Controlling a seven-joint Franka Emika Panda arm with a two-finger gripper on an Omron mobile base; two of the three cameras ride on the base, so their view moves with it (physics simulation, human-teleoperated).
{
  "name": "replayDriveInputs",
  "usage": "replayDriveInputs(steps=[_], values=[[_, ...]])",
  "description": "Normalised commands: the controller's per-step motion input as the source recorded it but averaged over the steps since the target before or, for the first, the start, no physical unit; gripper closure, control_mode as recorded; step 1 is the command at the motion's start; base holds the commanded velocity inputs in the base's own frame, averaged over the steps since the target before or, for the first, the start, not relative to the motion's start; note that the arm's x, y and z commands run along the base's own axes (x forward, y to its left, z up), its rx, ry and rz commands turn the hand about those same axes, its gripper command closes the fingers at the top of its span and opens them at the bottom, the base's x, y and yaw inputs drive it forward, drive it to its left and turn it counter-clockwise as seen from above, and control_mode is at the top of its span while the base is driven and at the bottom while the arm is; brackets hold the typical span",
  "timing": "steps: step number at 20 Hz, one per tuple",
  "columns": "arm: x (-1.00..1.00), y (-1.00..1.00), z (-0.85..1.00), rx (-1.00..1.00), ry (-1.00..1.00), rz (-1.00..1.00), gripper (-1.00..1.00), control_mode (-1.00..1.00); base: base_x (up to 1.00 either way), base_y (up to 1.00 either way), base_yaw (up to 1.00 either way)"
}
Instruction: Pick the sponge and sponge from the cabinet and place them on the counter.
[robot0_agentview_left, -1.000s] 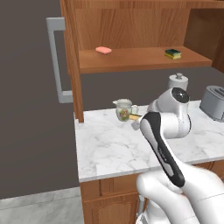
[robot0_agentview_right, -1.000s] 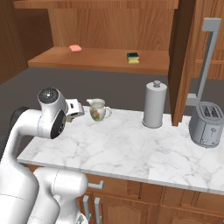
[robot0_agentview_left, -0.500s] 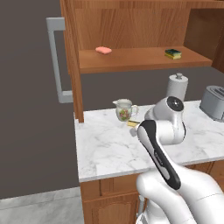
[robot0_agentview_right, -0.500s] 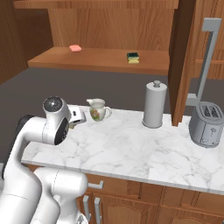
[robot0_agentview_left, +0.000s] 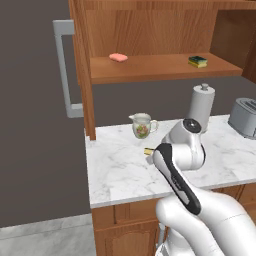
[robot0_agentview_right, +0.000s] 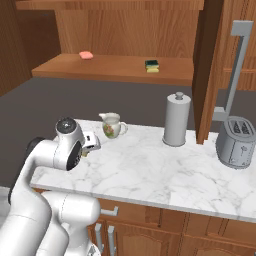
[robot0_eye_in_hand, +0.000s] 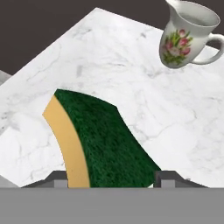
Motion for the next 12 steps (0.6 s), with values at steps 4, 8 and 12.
replayDriveInputs(steps=[4, 8, 12], values=[[0.09, -0.01, -0.54, 0.00, 0.05, 0.01, 1.00, -1.00, 0.00, 0.00, 0.00], [0.08, -0.03, -0.52, 0.00, 0.01, 0.04, 1.00, -1.00, 0.00, 0.00, 0.00], [0.11, 0.00, -0.46, 0.00, 0.00, 0.05, 1.00, -1.00, 0.00, 0.00, 0.00]])
